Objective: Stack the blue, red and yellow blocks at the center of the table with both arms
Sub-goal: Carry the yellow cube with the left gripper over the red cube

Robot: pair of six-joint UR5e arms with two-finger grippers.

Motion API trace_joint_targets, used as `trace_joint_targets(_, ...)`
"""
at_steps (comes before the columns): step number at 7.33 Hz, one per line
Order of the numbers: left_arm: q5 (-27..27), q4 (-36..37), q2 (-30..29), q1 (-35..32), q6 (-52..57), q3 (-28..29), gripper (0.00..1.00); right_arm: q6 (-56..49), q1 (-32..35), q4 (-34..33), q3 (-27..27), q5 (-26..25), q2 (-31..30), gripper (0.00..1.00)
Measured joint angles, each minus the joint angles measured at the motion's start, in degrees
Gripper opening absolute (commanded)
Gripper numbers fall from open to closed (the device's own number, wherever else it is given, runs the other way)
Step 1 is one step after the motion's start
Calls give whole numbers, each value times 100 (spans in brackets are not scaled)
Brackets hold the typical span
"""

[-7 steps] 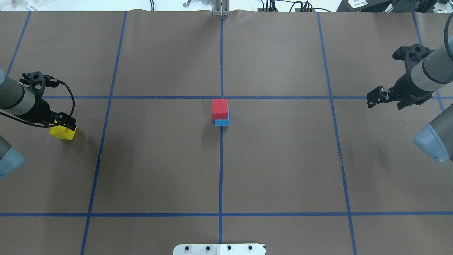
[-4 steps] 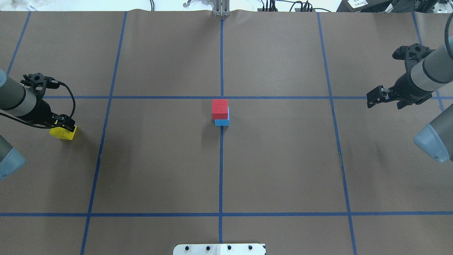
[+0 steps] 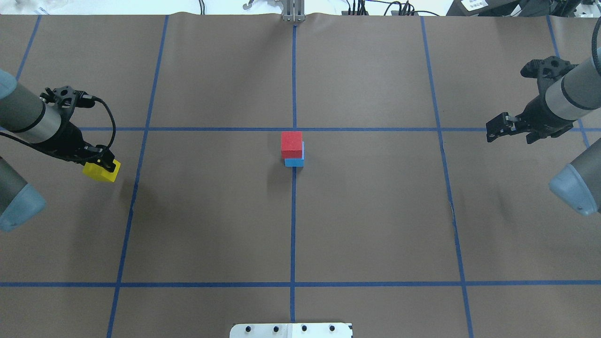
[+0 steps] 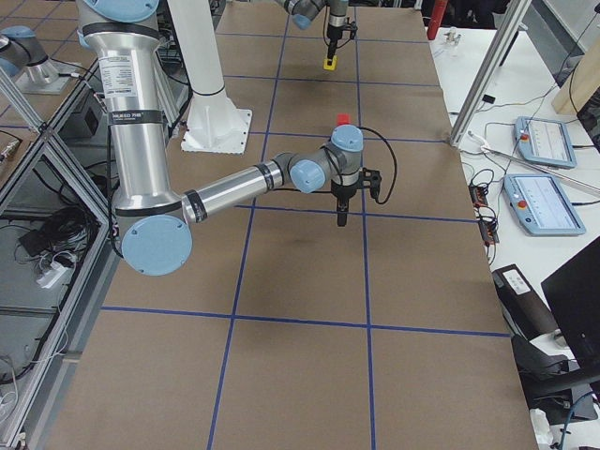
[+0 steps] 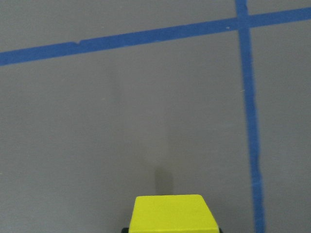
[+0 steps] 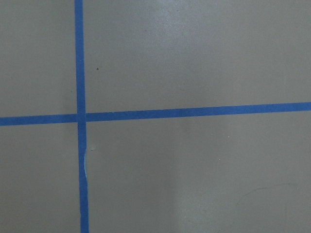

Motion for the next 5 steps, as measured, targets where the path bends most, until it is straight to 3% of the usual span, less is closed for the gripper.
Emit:
trace_joint_targets(3, 570, 1788, -2010, 598, -1310, -327, 0, -46, 33, 42, -21, -6, -31, 100)
trace_joint_targets(5, 1056, 2969, -3729, 1073, -1638, 410, 0, -67, 84, 199, -46, 1, -115, 100)
